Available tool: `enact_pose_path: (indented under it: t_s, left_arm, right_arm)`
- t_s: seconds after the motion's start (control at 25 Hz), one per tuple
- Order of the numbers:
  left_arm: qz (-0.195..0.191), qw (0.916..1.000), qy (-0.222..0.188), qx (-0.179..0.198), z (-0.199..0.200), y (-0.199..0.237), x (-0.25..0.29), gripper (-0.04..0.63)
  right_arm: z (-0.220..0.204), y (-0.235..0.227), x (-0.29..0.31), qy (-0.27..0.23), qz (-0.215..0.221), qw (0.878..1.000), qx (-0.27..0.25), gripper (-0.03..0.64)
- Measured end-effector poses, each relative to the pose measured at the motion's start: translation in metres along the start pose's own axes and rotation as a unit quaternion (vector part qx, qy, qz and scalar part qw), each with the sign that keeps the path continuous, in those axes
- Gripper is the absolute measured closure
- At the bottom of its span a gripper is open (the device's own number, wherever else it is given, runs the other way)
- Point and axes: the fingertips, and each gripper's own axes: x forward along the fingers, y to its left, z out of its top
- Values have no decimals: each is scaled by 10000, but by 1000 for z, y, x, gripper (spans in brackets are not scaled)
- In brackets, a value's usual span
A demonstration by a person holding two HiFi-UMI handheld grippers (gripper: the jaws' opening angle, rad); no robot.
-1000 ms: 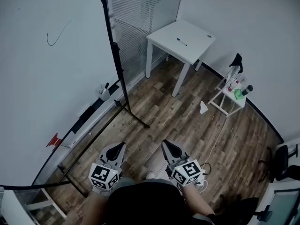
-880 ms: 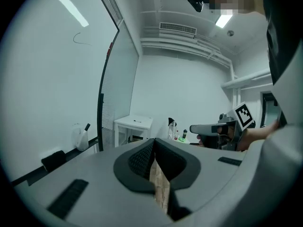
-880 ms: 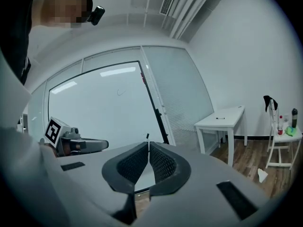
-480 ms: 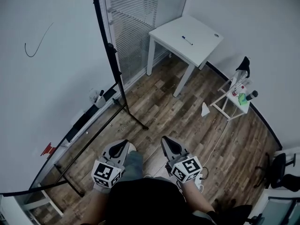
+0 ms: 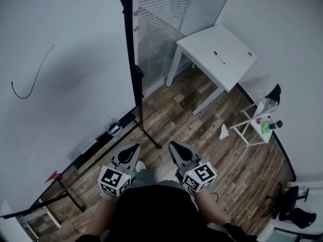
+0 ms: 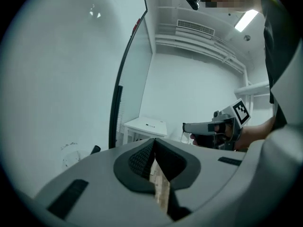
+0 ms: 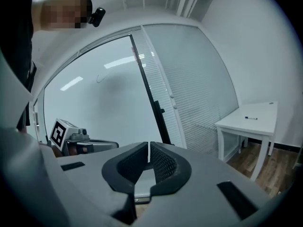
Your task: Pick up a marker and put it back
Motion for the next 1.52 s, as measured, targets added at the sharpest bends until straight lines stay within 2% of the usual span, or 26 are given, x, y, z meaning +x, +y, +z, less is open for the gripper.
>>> enact_pose_path:
  t_s: [0.16,0.36,0.56,0.76,0.88,1.0,1.2,1.28,1.52]
  left_arm:
    - [431,9990,15,-104,2,35,-11,577]
    - [1375,9901,1,-298,-6,72,-48,577]
    - [2461,9667,-101,-693,-17,89,-91,577]
    - [3404,9337,-249,-1081,-29,80,-121,577]
    - [3882,9121,-280,-1284,-40,71,-134,577]
    - [4198,8951,-383,-1456,-49,57,-139,577]
    - [4575,8732,-443,-1621,-61,41,-146,577]
    - [4672,8672,-465,-1657,-63,37,-148,577]
    - [4820,8594,-515,-1627,-64,30,-153,577]
  right_arm:
    - [10,14,55,142,647,9977,-151,586]
    - [13,49,112,456,1641,9842,-493,577]
    - [0,78,154,917,2538,9596,-792,518]
    - [-22,90,185,1327,3206,9299,-1220,476]
    - [-35,91,202,1450,3437,9174,-1390,471]
    - [-46,93,213,1533,3581,9082,-1531,465]
    - [-44,96,226,1353,3659,9062,-1629,471]
    - [-43,98,229,1345,3701,9040,-1664,471]
    - [-44,98,234,1327,3692,9018,-1814,469]
